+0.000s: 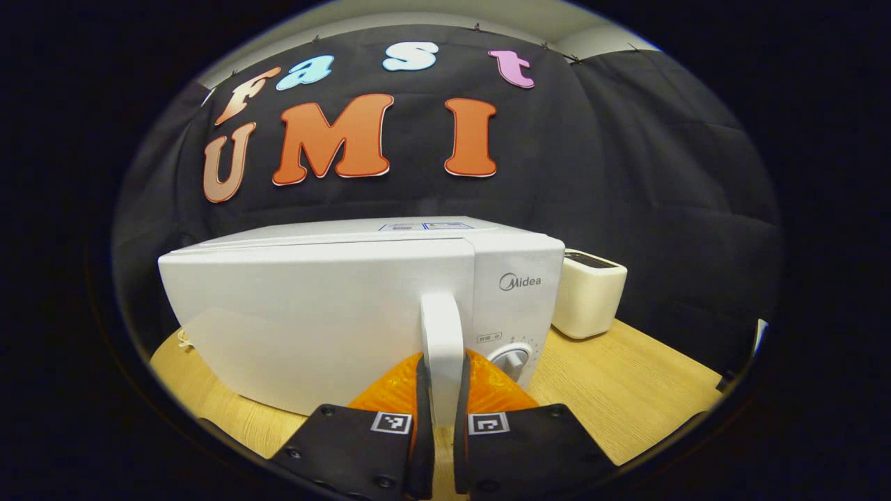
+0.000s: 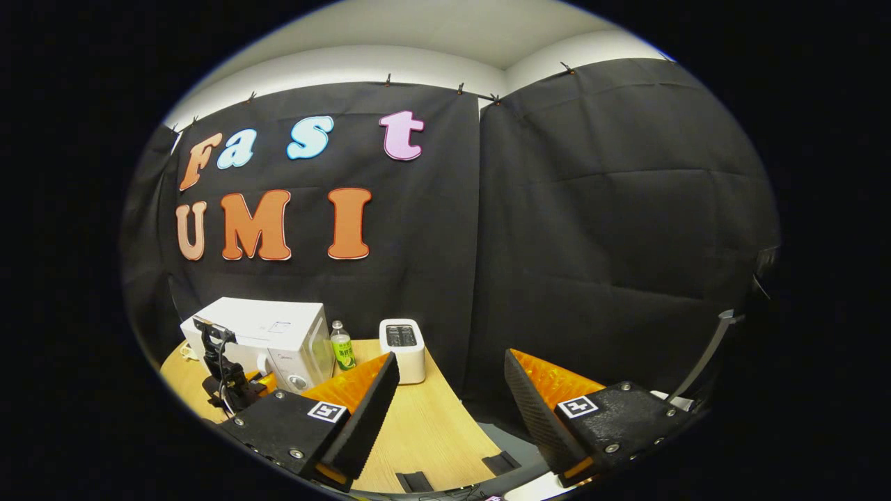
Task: Open the microwave oven with the left hand, put the food in, and close the microwave oven.
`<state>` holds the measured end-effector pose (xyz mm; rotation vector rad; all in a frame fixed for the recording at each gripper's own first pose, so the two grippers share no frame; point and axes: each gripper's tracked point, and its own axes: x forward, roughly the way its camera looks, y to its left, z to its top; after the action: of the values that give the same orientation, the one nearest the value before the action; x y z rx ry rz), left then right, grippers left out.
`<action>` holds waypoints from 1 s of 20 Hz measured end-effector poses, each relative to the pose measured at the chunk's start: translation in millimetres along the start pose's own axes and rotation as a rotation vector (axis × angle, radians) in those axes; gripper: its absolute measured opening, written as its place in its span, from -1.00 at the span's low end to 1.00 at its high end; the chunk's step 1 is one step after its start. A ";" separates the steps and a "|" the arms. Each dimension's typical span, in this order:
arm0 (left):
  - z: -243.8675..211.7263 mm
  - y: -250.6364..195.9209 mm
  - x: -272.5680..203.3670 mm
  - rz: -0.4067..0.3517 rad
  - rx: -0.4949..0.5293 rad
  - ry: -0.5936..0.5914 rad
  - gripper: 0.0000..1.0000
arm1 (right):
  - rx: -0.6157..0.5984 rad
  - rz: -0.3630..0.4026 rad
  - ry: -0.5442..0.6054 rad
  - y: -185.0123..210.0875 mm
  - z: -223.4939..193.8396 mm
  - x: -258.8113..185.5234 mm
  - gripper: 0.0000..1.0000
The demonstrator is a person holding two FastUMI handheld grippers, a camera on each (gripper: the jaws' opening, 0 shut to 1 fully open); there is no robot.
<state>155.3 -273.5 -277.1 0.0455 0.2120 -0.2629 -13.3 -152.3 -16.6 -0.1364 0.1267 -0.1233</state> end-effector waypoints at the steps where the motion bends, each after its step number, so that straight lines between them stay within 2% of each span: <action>1: -1.5 -0.3 0.6 -0.014 -0.016 0.007 -0.70 | -0.005 0.001 0.002 0.8 -1.0 -0.8 0.89; 2: -0.6 -1.3 -0.8 -0.030 -0.021 0.005 -0.58 | -0.009 0.001 0.004 2.1 -1.0 -0.8 0.89; 3: -0.7 -1.2 -1.0 -0.044 -0.024 0.007 -0.70 | -0.010 0.002 0.003 3.1 -1.0 -0.4 0.89; 5: -1.0 -1.3 -2.0 -0.072 -0.021 0.011 -0.70 | -0.005 0.005 -0.003 6.8 1.3 1.5 0.89; 6: -10.1 -3.7 -12.6 -0.082 -0.035 0.035 -0.70 | -0.002 0.006 -0.002 9.3 1.2 3.2 0.89; 8: -6.4 -4.0 -44.1 -0.115 0.000 -0.017 -0.70 | 0.008 0.016 0.001 17.7 -0.7 7.7 0.89; 11: -20.5 3.8 -90.2 -0.181 -0.001 0.015 -0.71 | 0.020 0.056 0.016 41.7 -8.3 14.9 0.89; 20: -42.1 48.9 -190.8 -0.271 0.026 0.057 -0.69 | 0.028 0.277 0.005 174.1 0.7 10.1 0.89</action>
<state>-20.4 -175.0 -276.7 0.0503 0.2717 -0.5346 16.6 17.6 -42.0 -0.0896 0.1475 0.1510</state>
